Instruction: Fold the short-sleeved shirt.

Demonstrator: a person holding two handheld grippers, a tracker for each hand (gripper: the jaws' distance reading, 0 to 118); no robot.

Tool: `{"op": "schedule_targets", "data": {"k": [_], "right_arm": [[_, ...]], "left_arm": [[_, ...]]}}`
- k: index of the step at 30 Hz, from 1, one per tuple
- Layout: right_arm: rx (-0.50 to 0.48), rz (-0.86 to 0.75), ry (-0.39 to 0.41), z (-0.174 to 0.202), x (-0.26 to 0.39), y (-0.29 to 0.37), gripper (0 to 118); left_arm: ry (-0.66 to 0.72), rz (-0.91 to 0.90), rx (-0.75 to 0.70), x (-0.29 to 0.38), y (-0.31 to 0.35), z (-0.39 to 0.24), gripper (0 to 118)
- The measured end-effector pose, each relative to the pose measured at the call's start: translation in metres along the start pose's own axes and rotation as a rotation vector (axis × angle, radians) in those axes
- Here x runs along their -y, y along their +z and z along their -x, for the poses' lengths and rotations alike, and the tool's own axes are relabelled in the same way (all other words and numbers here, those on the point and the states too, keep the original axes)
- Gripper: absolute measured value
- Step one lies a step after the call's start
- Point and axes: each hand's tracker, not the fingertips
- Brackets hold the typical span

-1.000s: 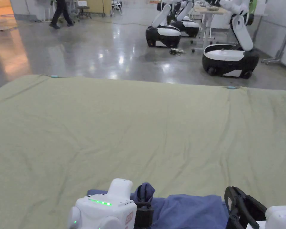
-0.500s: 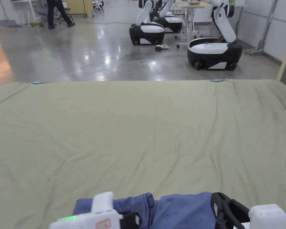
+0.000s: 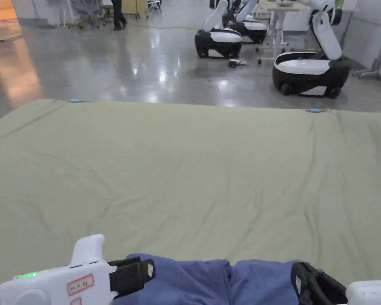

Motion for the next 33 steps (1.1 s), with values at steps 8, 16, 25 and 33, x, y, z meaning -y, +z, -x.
{"op": "schedule_targets", "data": {"k": [8, 16, 25, 33], "right_arm": [[-0.099, 0.024, -0.001, 0.041, -0.005, -0.01, 11], [-0.057, 0.019, 0.017, 0.039, -0.013, -0.009, 11], [-0.003, 0.023, 0.01, 0.023, -0.012, 0.001, 11], [-0.018, 0.011, -0.016, 0.016, -0.008, 0.007, 11]], "left_arm": [[0.446, 0.202, 0.206, 0.007, -0.048, 0.11, 117], [0.586, 0.224, 0.478, 0.033, -0.105, 0.1, 94], [0.473, 0.048, 0.115, 0.012, -0.052, 0.104, 7], [0.011, -0.087, -0.22, -0.014, -0.015, 0.011, 7]]}}
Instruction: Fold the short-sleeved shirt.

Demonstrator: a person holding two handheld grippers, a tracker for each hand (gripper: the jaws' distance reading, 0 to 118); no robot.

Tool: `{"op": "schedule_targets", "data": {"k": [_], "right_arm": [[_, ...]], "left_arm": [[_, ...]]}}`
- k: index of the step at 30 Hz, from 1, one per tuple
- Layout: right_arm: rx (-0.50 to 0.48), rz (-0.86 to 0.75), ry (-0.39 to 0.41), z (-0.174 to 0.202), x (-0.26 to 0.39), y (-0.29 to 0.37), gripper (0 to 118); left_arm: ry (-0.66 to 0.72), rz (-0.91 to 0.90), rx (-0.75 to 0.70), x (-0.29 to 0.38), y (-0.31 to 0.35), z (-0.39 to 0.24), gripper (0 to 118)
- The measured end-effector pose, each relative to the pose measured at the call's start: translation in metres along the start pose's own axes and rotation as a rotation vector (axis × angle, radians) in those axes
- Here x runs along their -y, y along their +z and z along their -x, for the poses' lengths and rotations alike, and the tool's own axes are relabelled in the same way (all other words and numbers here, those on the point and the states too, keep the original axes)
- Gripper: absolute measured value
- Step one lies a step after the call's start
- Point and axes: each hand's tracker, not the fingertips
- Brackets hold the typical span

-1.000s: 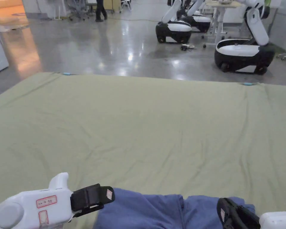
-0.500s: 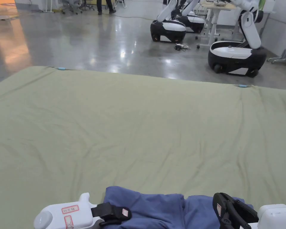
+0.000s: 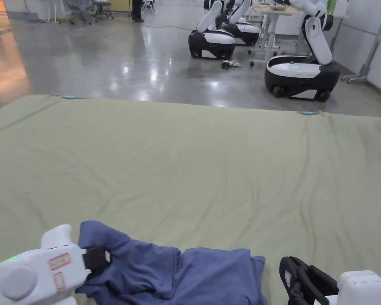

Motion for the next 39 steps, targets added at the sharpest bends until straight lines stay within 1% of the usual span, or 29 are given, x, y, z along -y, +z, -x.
{"op": "schedule_targets", "data": {"k": [1, 3, 5, 7, 9, 10, 11, 12, 13, 14, 15, 16, 17, 18, 19, 21, 22, 23, 24, 25, 26, 27, 28, 29, 30, 33, 35, 36, 39], "right_arm": [[-0.002, -0.002, -0.002, -0.001, 0.001, 0.002, 11], [-0.004, -0.006, -0.008, -0.004, 0.001, 0.005, 11], [-0.001, -0.014, -0.017, -0.008, 0.001, 0.012, 11], [0.011, -0.022, -0.029, -0.014, 0.003, 0.018, 11], [0.019, -0.027, -0.056, -0.022, 0.005, 0.025, 11], [0.021, -0.028, -0.065, -0.025, 0.006, 0.028, 11], [0.028, -0.032, -0.073, -0.028, 0.006, 0.032, 11], [0.033, -0.038, -0.078, -0.031, 0.007, 0.034, 11], [0.035, -0.042, -0.08, -0.034, 0.007, 0.036, 11], [0.038, -0.047, -0.081, -0.036, 0.007, 0.038, 11], [0.041, -0.049, -0.081, -0.039, 0.007, 0.038, 11], [0.041, -0.049, -0.084, -0.041, 0.006, 0.039, 11], [0.04, -0.047, -0.088, -0.043, 0.006, 0.038, 12], [0.04, -0.044, -0.092, -0.046, 0.006, 0.037, 12], [0.042, -0.045, -0.094, -0.048, 0.007, 0.037, 12], [0.046, -0.044, -0.101, -0.051, 0.008, 0.036, 12], [0.043, -0.041, -0.106, -0.053, 0.009, 0.035, 12], [0.044, -0.038, -0.109, -0.054, 0.01, 0.034, 12], [0.045, -0.036, -0.111, -0.055, 0.011, 0.032, 12], [0.046, -0.032, -0.116, -0.056, 0.012, 0.03, 12], [0.045, -0.027, -0.124, -0.056, 0.013, 0.029, 12], [0.042, -0.022, -0.131, -0.056, 0.013, 0.027, 12], [0.039, -0.017, -0.134, -0.056, 0.014, 0.026, 12], [0.036, -0.011, -0.133, -0.055, 0.014, 0.025, 12], [0.036, -0.007, -0.131, -0.053, 0.014, 0.023, 12], [0.031, 0.008, -0.13, -0.052, 0.014, 0.02, 12], [0.032, 0.027, -0.126, -0.051, 0.014, 0.018, 12], [0.032, 0.035, -0.123, -0.051, 0.013, 0.019, 12], [0.036, 0.038, -0.116, -0.05, 0.012, 0.022, 12]], "left_arm": [[-0.097, -0.01, -0.01, 0.003, 0.001, -0.031, 7], [-0.215, -0.033, -0.032, 0.016, -0.005, -0.093, 8], [-0.342, -0.036, -0.054, 0.038, -0.024, -0.15, 8], [-0.487, -0.02, -0.044, 0.067, -0.047, -0.195, 8], [-0.684, 0.045, -0.12, 0.101, -0.078, -0.228, 8], [-0.724, 0.095, -0.093, 0.114, -0.092, -0.23, 8], [-0.741, 0.137, -0.101, 0.123, -0.104, -0.23, 8], [-0.727, 0.163, -0.143, 0.128, -0.11, -0.228, 9], [-0.702, 0.143, -0.163, 0.13, -0.111, -0.226, 9], [-0.673, 0.13, -0.14, 0.127, -0.104, -0.225, 14], [-0.637, 0.13, -0.069, 0.119, -0.097, -0.222, 36], [-0.615, 0.125, -0.018, 0.114, -0.089, -0.222, 63], [-0.576, 0.098, 0.054, 0.109, -0.078, -0.22, 95], [-0.523, -0.006, 0.114, 0.103, -0.058, -0.216, 108], [-0.483, -0.04, 0.168, 0.088, -0.04, -0.213, 107], [-0.38, -0.021, 0.285, 0.07, -0.016, -0.197, 107], [-0.327, -0.04, 0.322, 0.063, -0.01, -0.186, 107], [-0.284, -0.071, 0.318, 0.055, -0.009, -0.176, 107], [-0.237, -0.083, 0.259, 0.049, -0.012, -0.164, 107], [-0.214, -0.043, 0.191, 0.044, -0.021, -0.153, 103], [-0.16, 0.011, 0.184, 0.042, -0.028, -0.142, 82], [-0.071, 0.082, 0.231, 0.044, -0.039, -0.135, 31], [-0.017, 0.093, 0.271, 0.048, -0.044, -0.134, 8], [-0.011, 0.115, 0.281, 0.057, -0.049, -0.137, 9], [-0.028, 0.142, 0.322, 0.065, -0.055, -0.144, 9], [-0.134, 0.238, 0.383, 0.098, -0.074, -0.184, 9], [-0.165, 0.296, 0.325, 0.121, -0.09, -0.202, 9], [-0.138, 0.264, 0.324, 0.127, -0.095, -0.203, 9], [-0.092, 0.3, 0.335, 0.129, -0.102, -0.192, 9]]}}
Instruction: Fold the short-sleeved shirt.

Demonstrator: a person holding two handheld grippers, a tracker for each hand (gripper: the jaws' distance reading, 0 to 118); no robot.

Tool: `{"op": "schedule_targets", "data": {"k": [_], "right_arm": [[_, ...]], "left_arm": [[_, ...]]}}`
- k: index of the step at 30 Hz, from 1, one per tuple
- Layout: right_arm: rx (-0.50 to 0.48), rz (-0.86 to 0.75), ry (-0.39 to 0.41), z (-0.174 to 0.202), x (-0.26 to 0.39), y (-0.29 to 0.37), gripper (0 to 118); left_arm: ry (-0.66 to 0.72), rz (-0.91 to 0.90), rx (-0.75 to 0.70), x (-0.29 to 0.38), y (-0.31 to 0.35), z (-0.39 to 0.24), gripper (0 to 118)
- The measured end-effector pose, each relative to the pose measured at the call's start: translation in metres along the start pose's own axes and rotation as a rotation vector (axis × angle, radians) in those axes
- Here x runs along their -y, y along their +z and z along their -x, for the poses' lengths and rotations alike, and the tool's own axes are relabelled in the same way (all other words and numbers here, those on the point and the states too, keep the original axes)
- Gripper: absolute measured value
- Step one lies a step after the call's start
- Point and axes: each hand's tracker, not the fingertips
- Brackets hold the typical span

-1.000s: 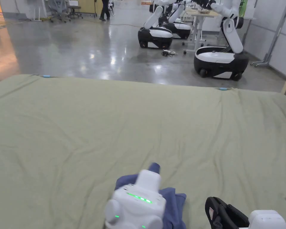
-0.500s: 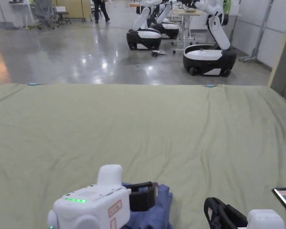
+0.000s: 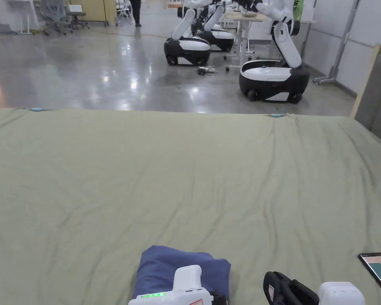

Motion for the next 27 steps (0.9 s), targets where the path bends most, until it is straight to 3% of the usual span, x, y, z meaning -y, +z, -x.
{"op": "schedule_targets", "data": {"k": [5, 8, 9, 10, 12, 13, 15, 18, 19, 21, 23, 24, 25, 26, 27], "right_arm": [[-0.066, 0.094, -0.008, 0.01, -0.002, -0.042, 12], [-0.186, 0.198, -0.199, 0.007, 0.018, -0.096, 12], [-0.212, 0.225, -0.243, 0.006, 0.028, -0.112, 12], [-0.228, 0.25, -0.264, 0.004, 0.035, -0.126, 12], [-0.253, 0.334, -0.316, -0.002, 0.052, -0.151, 12], [-0.242, 0.372, -0.332, -0.006, 0.059, -0.158, 12], [-0.096, 0.406, -0.288, -0.015, 0.07, -0.164, 12], [-0.13, 0.366, -0.38, -0.023, 0.065, -0.16, 12], [-0.128, 0.37, -0.357, -0.022, 0.063, -0.161, 12], [-0.131, 0.368, -0.322, -0.021, 0.062, -0.162, 12], [-0.133, 0.369, -0.317, -0.021, 0.061, -0.161, 12], [-0.133, 0.363, -0.317, -0.02, 0.061, -0.16, 12], [-0.13, 0.359, -0.316, -0.019, 0.061, -0.159, 12], [-0.127, 0.358, -0.315, -0.016, 0.061, -0.158, 12], [-0.123, 0.357, -0.314, -0.015, 0.06, -0.157, 12]], "left_arm": [[-0.055, -0.167, 0.054, -0.01, 0.083, 0.015, 9], [0.021, -0.232, 0.06, -0.02, 0.129, 0.053, 9], [0.045, -0.257, 0.052, -0.022, 0.14, 0.067, 18], [0.057, -0.272, 0.03, -0.023, 0.147, 0.08, 43], [0.131, -0.253, -0.021, -0.023, 0.15, 0.114, 118], [0.18, -0.255, 0.01, -0.019, 0.152, 0.13, 118], [0.365, -0.253, 0.182, -0.018, 0.138, 0.161, 118], [0.523, -0.167, 0.395, -0.01, 0.094, 0.184, 118], [0.537, -0.116, 0.442, -0.008, 0.077, 0.185, 118], [0.439, -0.145, 0.508, -0.012, 0.055, 0.166, 117], [0.383, -0.063, 0.43, -0.028, 0.038, 0.145, 114], [0.357, -0.037, 0.395, -0.032, 0.032, 0.133, 90], [0.337, -0.015, 0.365, -0.036, 0.029, 0.13, 40], [0.332, 0.01, 0.228, -0.04, 0.027, 0.127, 28], [0.329, 0.019, 0.086, -0.04, 0.027, 0.125, 28]]}}
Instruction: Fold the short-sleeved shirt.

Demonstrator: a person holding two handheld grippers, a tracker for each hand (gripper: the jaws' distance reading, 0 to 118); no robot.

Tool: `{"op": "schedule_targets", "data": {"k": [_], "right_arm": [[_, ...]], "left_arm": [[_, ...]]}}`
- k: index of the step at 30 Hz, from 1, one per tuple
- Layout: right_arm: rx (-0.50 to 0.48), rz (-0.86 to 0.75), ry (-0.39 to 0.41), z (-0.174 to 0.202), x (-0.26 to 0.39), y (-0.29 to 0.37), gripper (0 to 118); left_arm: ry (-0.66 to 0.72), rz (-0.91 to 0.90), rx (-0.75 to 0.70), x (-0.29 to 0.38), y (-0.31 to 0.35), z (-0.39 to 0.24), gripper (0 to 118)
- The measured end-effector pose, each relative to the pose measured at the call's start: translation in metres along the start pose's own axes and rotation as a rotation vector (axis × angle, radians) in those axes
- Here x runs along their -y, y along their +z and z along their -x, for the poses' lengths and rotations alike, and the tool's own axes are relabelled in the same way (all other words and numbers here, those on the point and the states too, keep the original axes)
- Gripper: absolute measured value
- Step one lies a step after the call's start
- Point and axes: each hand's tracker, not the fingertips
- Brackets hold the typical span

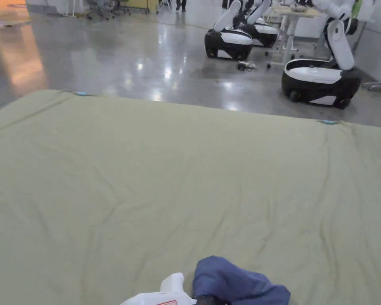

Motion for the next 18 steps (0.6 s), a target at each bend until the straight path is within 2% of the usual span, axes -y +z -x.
{"op": "schedule_targets", "data": {"k": [2, 5, 8, 10, 11, 12, 14, 15, 17, 18], "right_arm": [[-0.006, -0.004, 0.001, 0.005, 0.001, 0.002, 12], [-0.009, -0.018, 0.021, 0.019, 0.002, 0.006, 12], [-0.008, -0.026, 0.052, 0.038, 0.003, 0.006, 12], [-0.014, -0.024, 0.063, 0.05, 0.004, 0.004, 12], [-0.019, -0.026, 0.068, 0.057, 0.005, 0.003, 12], [-0.025, -0.026, 0.074, 0.064, 0.006, 0.002, 12], [-0.035, -0.026, 0.088, 0.077, 0.01, -0.002, 12], [-0.036, -0.027, 0.093, 0.085, 0.013, -0.003, 12], [-0.05, -0.017, 0.098, 0.094, 0.018, -0.008, 12], [-0.055, -0.007, 0.103, 0.098, 0.019, -0.011, 12]], "left_arm": [[0.069, 0.025, 0.133, -0.008, 0.009, 0.008, 28], [-0.122, -0.005, 0.005, -0.02, 0.051, 0.004, 28], [-0.141, -0.024, -0.053, -0.045, 0.106, 0.041, 28], [-0.196, -0.064, -0.196, -0.063, 0.148, 0.073, 28], [-0.06, -0.09, -0.196, -0.079, 0.174, 0.1, 28], [0.006, -0.142, -0.15, -0.092, 0.201, 0.124, 28], [-0.153, -0.193, -0.384, -0.113, 0.247, 0.152, 28], [-0.176, -0.203, -0.464, -0.125, 0.272, 0.172, 28], [-0.116, -0.242, -0.494, -0.151, 0.315, 0.211, 28], [-0.035, -0.256, -0.487, -0.162, 0.334, 0.232, 28]]}}
